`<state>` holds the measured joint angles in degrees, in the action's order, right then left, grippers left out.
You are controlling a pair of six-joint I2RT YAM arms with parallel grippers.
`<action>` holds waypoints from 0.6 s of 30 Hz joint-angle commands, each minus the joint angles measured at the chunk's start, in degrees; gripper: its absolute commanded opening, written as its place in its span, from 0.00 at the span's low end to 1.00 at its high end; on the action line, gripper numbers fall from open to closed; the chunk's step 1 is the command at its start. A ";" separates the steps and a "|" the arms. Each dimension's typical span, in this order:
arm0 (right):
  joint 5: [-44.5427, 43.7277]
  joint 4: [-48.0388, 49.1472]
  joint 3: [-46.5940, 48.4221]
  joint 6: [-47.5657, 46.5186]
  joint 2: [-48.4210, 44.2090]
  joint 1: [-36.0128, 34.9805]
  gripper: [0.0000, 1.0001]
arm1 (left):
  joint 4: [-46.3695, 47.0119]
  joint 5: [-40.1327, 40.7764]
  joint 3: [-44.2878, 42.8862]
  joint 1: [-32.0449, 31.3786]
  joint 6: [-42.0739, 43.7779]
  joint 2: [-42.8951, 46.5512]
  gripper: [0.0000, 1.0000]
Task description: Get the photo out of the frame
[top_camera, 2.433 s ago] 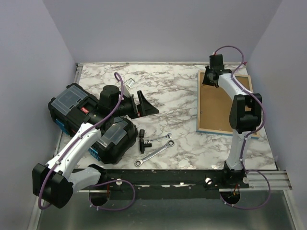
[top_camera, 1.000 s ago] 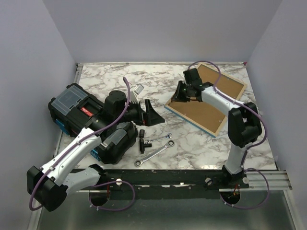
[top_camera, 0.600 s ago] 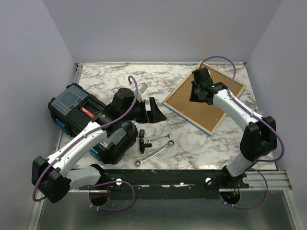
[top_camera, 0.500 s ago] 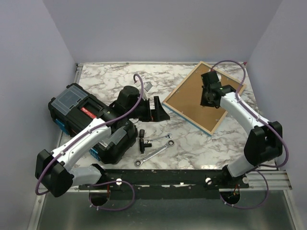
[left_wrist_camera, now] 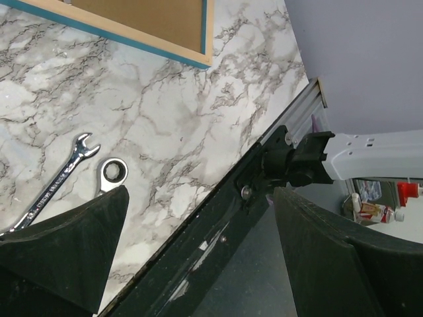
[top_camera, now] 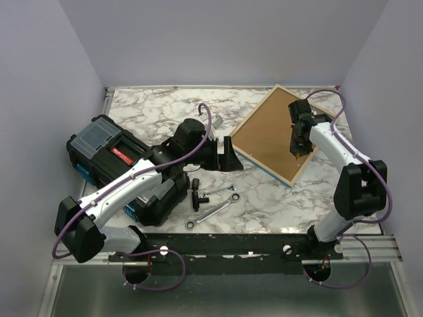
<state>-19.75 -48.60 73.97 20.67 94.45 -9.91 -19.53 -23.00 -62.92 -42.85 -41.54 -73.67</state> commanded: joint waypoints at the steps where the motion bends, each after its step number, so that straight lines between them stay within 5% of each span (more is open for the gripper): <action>1: 2.47 -6.42 -1.88 -0.51 -3.46 -1.91 0.01 | -3.23 1.50 -3.05 -0.22 2.94 -1.94 0.93; 18: 13.87 -11.26 -8.49 9.73 -3.83 -15.88 0.01 | -3.46 4.80 -3.84 -0.15 2.99 -2.46 0.93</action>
<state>-14.04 -58.54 67.75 26.22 90.02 -21.23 -21.34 -20.82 -64.51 -42.87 -39.24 -76.12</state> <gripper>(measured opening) 0.235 0.931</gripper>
